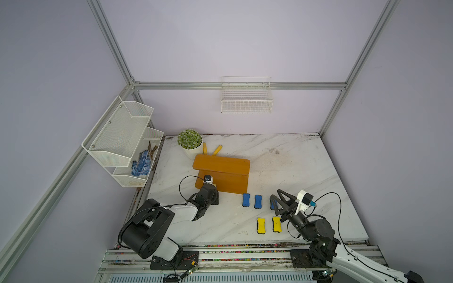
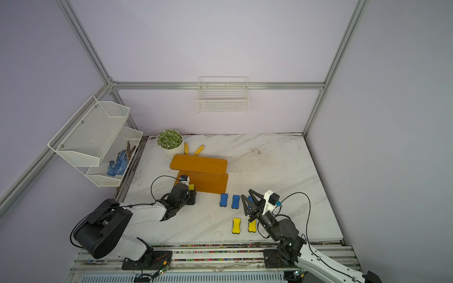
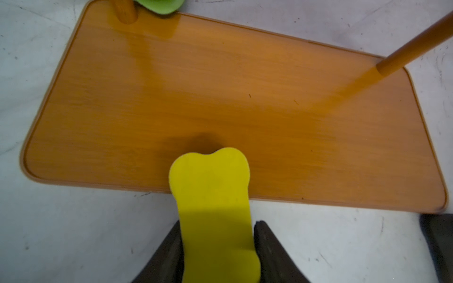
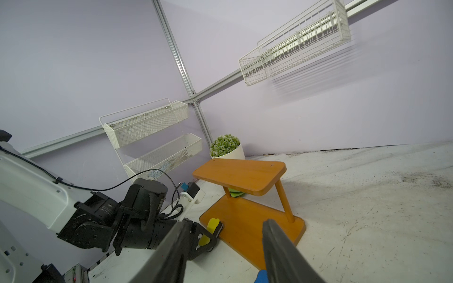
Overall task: Remove the whiteboard erasers from the shelf
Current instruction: Pick up the whiteboard eraser from the center of the board, then place the whiteboard eraser at the center of the board.
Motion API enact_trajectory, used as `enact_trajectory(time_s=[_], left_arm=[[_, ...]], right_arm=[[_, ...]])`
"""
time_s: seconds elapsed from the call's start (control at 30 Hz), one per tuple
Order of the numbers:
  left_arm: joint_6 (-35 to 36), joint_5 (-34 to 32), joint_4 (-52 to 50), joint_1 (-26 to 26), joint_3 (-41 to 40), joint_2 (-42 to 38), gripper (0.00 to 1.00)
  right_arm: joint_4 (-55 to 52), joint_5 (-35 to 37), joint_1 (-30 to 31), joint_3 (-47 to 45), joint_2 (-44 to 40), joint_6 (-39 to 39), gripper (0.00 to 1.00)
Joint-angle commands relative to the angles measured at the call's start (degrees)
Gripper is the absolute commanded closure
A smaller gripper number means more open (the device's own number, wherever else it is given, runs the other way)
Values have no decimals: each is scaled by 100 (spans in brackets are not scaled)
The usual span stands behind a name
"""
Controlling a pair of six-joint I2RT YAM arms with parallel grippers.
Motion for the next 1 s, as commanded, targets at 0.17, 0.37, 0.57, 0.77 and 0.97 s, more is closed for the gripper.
enact_trajectory(time_s=[0.17,0.37,0.57,0.77,0.97], left_arm=[[-546,-608,-2084,-1091,507,-1398,81],[-2339,-883,-3308,-2893,789,-1788,90],[-3032,-797,-4231,-3968,1824,-711,99],[-3109,-110,-4263,-3979,2278,242,100],[-2946,147,-4262,-3971,2732,924,100]], right_arm=[[115,56,-26,-196,53,-68,46],[-157,193,-26,-113,-208,-213,47],[-522,393,-26,-72,-622,-354,47],[-780,645,-26,-69,-1004,-446,47],[-799,781,-26,-63,-1011,-511,47]])
